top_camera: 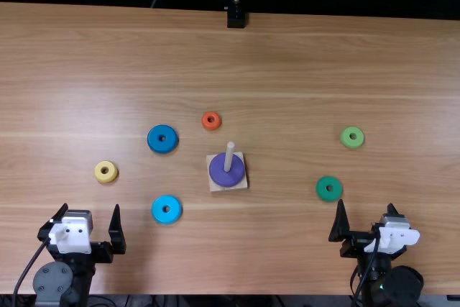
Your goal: Build the Hanoi tower: stack the rings onto the peg from bottom to top in this color order: purple, dark blue, light blue, dark green, light green, yellow, orange.
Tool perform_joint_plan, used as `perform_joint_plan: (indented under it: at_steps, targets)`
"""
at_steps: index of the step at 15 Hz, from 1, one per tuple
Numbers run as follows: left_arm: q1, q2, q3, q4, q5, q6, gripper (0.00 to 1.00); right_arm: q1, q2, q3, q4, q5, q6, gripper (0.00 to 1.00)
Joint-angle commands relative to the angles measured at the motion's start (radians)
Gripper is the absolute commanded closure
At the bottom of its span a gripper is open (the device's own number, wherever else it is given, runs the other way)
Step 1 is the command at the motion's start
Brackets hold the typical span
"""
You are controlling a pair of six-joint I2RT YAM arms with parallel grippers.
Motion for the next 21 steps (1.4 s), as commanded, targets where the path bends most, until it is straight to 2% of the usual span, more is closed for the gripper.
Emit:
perform_joint_plan:
  at_steps: [1,2,4,6,7,8,10,13,16,19,21]
  targets:
    - [-0.001,-0.011,-0.111,-0.064,0.007,0.002,0.00,-0.009,-0.013,-0.062,-0.070,-0.004,-0.005,0.00]
    - [-0.006,-0.011,-0.111,0.001,0.008,0.002,0.00,-0.009,-0.013,-0.062,-0.070,-0.004,-0.005,0.00]
    - [0.000,0.067,-0.090,0.188,0.042,0.002,0.00,-0.009,-0.013,-0.062,-0.070,-0.004,-0.005,0.00]
    - [-0.001,0.143,0.091,0.216,0.055,0.004,0.00,-0.009,-0.013,-0.062,-0.070,-0.004,-0.005,0.00]
    - [-0.006,0.218,0.188,0.200,0.075,0.017,0.00,-0.009,-0.013,-0.062,-0.070,-0.004,-0.005,0.00]
    - [-0.006,0.291,0.277,0.161,0.082,0.015,0.00,-0.009,-0.013,-0.062,-0.070,-0.004,-0.005,0.00]
    - [-0.024,0.416,0.472,0.014,0.069,0.019,0.00,-0.009,-0.013,-0.062,-0.070,-0.004,-0.005,0.00]
    - [-0.028,0.713,0.769,-0.154,0.067,0.015,0.00,-0.009,-0.013,-0.062,-0.070,-0.004,-0.005,0.00]
    - [-0.023,0.985,1.007,-0.275,0.097,0.013,0.00,-0.009,-0.013,-0.062,-0.070,-0.004,-0.005,0.00]
    - [-0.034,1.219,1.183,-0.393,0.101,0.013,0.00,-0.009,-0.013,-0.062,-0.070,-0.004,-0.005,0.00]
    - [-0.066,1.384,1.272,-0.494,0.102,0.015,0.00,-0.009,-0.013,-0.062,-0.070,-0.004,-0.005,0.00]
